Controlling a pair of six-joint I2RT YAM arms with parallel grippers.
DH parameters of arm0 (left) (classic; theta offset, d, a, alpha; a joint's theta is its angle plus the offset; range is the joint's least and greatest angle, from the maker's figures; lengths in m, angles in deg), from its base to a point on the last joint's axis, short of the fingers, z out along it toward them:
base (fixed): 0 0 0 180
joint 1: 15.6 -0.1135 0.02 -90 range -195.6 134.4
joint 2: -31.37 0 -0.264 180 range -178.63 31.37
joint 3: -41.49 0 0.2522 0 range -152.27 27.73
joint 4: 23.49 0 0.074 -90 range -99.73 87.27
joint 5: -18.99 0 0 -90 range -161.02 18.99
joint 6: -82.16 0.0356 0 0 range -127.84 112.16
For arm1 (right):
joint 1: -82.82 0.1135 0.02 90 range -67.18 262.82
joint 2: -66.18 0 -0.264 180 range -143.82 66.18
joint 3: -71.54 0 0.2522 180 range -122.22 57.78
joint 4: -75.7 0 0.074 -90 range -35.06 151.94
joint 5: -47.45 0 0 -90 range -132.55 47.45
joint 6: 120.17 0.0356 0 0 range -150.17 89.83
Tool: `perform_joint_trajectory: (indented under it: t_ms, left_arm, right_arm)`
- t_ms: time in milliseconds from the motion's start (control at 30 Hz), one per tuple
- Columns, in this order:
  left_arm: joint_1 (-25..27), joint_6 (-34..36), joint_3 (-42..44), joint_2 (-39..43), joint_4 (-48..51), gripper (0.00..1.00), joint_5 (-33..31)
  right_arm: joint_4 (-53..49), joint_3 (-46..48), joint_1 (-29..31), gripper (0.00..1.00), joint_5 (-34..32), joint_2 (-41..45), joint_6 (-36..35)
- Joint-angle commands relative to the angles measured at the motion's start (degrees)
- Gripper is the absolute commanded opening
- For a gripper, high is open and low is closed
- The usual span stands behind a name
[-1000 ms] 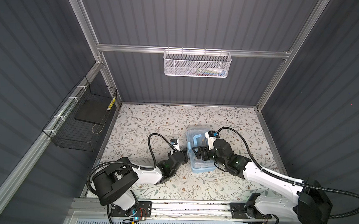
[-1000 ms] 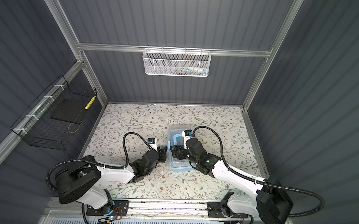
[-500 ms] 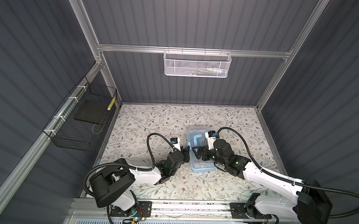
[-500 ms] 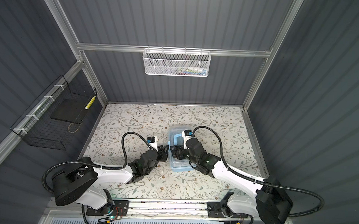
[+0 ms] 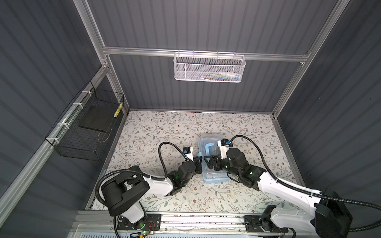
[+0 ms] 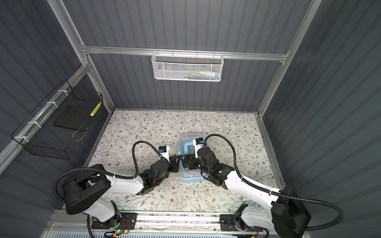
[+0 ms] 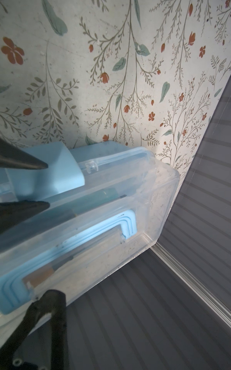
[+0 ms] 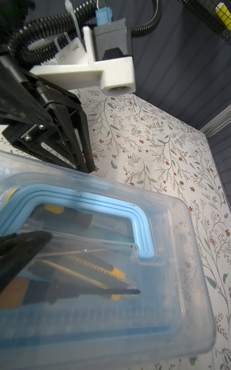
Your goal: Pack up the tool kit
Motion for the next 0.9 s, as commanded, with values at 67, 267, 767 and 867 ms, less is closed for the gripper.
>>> perform_joint_trajectory:
  t_ms: [67,267,767,867]
  left_arm:
    - [0.4,0.6,1.0,-2.6,-6.0,0.26,3.1]
    - [0.3,0.3,1.3,-4.6,-8.9,0.26,4.3]
    - [-1.6,-0.8,2.2,-2.2,-5.9,0.30,4.0]
    - [-3.9,-1.7,2.1,-0.8,-4.0,0.33,6.1]
  right_arm:
    - [-7.4,2.8,0.0,0.83,1.6,-2.2,1.2]
    - [-6.8,2.9,0.0,0.83,2.0,-2.8,1.7]
    - [-12.1,1.0,-0.1,0.83,-0.7,4.7,1.4]
    - [-16.1,-0.9,-0.3,0.83,-3.2,9.3,0.9]
